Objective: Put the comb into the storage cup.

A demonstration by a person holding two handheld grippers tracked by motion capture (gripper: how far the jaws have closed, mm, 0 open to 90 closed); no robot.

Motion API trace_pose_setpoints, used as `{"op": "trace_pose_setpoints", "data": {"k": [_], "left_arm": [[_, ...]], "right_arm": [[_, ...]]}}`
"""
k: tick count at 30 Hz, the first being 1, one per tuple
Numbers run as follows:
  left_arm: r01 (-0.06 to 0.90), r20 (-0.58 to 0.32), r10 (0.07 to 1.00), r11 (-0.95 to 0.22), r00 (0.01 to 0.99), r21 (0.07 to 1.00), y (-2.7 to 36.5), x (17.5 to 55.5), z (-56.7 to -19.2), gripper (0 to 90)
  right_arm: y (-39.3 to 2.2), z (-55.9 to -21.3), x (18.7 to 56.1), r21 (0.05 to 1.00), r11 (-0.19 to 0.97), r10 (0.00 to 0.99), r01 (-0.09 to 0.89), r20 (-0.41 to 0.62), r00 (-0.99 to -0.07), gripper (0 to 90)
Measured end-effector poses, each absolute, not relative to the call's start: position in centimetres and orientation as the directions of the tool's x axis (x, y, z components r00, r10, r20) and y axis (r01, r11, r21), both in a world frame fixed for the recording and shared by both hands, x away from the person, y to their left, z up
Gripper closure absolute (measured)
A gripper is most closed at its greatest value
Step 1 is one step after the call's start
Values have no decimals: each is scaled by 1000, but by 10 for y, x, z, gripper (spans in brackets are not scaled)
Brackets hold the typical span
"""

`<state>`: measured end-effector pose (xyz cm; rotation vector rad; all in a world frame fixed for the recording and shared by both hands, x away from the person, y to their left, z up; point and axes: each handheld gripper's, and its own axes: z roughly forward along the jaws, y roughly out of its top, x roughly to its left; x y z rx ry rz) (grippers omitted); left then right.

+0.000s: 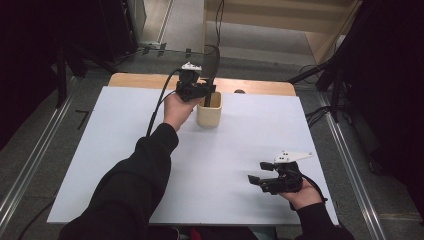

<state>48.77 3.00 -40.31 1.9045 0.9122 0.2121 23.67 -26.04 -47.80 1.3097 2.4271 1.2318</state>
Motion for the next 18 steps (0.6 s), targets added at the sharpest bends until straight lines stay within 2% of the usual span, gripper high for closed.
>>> {"op": "trace_pose_setpoints", "data": {"k": [18], "left_arm": [[501,-215,676,-259,704,826,30,486,-418,723]], "right_arm": [[-260,-478,237,702,299,744,646,252,-618,246]]}}
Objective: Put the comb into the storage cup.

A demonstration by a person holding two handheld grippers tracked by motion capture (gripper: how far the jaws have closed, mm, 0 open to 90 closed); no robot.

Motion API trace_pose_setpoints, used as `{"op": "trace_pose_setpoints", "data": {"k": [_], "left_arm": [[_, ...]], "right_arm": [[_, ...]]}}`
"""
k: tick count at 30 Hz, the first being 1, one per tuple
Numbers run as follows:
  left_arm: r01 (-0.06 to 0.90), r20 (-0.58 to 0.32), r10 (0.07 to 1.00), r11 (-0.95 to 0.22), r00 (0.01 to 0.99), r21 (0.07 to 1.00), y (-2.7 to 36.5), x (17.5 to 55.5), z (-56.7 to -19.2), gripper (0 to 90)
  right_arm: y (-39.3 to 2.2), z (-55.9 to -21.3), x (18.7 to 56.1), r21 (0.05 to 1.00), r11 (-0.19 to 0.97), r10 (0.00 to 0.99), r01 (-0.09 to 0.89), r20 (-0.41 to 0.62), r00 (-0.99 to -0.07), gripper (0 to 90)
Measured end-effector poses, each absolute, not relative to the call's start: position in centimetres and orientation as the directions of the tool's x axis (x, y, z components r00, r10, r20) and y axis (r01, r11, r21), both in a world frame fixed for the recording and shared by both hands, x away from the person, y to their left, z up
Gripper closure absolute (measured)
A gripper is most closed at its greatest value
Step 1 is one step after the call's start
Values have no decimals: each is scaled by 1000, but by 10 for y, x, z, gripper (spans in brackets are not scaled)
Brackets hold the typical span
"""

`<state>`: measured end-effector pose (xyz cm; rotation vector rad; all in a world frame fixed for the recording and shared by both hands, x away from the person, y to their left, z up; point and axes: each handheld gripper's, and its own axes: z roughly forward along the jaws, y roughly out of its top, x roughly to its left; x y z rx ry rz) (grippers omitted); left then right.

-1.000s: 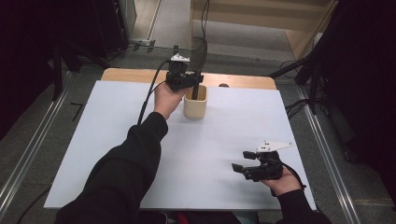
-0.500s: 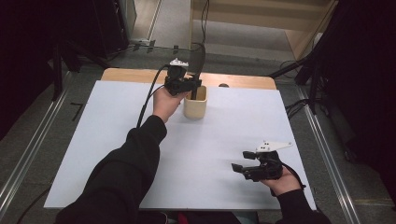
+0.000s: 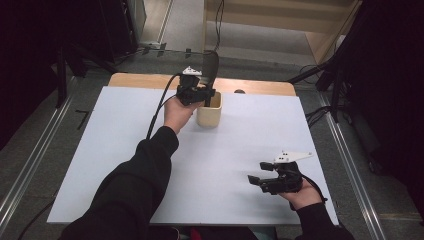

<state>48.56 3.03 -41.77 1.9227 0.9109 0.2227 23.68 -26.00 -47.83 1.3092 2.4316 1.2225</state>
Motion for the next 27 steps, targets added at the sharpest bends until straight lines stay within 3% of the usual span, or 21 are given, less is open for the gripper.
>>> {"op": "trace_pose_setpoints", "data": {"k": [27], "left_arm": [[521,-208,672,-305,711,797,28,485,-428,719]], "right_arm": [[-260,-478,236,700,308,743,644,247,-623,246]]}}
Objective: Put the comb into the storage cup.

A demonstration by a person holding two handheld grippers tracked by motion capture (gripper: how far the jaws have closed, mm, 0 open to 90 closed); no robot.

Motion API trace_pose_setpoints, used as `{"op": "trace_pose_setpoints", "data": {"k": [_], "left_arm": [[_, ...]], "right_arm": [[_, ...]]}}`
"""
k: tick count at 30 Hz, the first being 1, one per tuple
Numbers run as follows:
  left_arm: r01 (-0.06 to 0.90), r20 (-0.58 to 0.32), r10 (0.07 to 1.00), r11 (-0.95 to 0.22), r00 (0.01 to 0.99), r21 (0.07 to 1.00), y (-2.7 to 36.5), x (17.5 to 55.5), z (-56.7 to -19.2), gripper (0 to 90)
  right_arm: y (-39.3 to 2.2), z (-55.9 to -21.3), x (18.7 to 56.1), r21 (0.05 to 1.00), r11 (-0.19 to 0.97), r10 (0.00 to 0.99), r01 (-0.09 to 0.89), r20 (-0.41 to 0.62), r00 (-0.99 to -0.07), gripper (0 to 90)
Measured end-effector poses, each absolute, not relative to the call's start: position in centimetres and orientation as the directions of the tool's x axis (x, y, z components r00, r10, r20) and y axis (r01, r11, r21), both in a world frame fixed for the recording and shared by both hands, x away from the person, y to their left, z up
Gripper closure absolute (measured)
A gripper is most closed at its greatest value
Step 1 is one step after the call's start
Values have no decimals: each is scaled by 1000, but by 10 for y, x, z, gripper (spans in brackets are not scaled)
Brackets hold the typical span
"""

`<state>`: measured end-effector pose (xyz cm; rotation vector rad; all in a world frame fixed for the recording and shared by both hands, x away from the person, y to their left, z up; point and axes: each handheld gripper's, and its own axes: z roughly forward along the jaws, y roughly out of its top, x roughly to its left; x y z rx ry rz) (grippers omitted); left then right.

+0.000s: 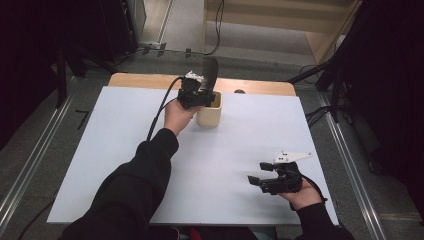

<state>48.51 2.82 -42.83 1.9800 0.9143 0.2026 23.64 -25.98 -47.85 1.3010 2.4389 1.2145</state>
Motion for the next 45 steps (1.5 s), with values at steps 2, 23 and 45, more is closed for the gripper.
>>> {"op": "trace_pose_setpoints", "data": {"k": [2,23,45], "left_arm": [[515,-211,670,-295,712,805,30,485,-426,634],[549,-289,639,-252,713,797,57,475,-404,383],[588,-367,574,-261,732,765,91,451,-398,317]], "right_arm": [[-260,-478,236,701,306,743,645,248,-622,246],[-259,-479,238,697,314,739,644,246,-627,246],[-259,-479,241,694,317,742,647,243,-624,246]]}}
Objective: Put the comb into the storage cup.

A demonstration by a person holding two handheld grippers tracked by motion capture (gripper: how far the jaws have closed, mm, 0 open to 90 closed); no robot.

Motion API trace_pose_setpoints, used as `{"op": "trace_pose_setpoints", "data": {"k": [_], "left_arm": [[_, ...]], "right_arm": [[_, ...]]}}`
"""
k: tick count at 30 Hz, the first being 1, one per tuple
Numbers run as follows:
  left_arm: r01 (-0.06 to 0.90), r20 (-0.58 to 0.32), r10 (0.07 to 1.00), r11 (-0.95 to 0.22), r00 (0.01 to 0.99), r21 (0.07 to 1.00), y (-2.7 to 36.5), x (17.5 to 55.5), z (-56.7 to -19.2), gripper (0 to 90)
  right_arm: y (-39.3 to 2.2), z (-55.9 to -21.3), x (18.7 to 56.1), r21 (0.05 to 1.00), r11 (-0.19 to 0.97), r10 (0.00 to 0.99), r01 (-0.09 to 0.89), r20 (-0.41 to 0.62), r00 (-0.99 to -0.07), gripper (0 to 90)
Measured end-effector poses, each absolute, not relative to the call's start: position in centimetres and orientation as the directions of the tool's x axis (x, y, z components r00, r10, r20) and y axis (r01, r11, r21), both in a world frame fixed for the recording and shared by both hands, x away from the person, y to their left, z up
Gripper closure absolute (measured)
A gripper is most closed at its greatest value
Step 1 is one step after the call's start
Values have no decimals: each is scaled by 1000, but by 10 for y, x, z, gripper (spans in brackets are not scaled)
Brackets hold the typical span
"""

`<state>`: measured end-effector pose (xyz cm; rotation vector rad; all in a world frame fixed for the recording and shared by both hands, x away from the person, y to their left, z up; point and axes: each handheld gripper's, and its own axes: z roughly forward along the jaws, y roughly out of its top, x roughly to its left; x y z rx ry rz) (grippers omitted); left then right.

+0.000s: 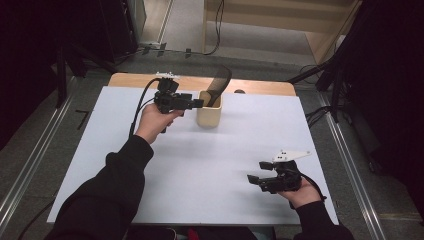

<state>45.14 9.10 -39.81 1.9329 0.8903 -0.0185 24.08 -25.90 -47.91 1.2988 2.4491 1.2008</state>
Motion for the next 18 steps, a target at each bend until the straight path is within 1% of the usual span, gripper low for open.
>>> {"op": "trace_pose_setpoints", "data": {"k": [7,11,13,18], "left_arm": [[601,-395,550,-264,736,754,98,444,-402,311],[593,-395,532,-272,749,757,103,438,-405,310],[594,-398,524,-284,754,753,104,436,-405,286],[595,-397,525,-283,753,753,109,428,-409,286]], "right_arm": [[-259,-480,241,691,317,745,650,243,-621,246],[-259,-480,242,689,316,745,652,245,-621,246],[-259,-481,242,688,316,746,653,245,-619,246],[-259,-481,242,687,318,746,653,244,-620,246]]}}
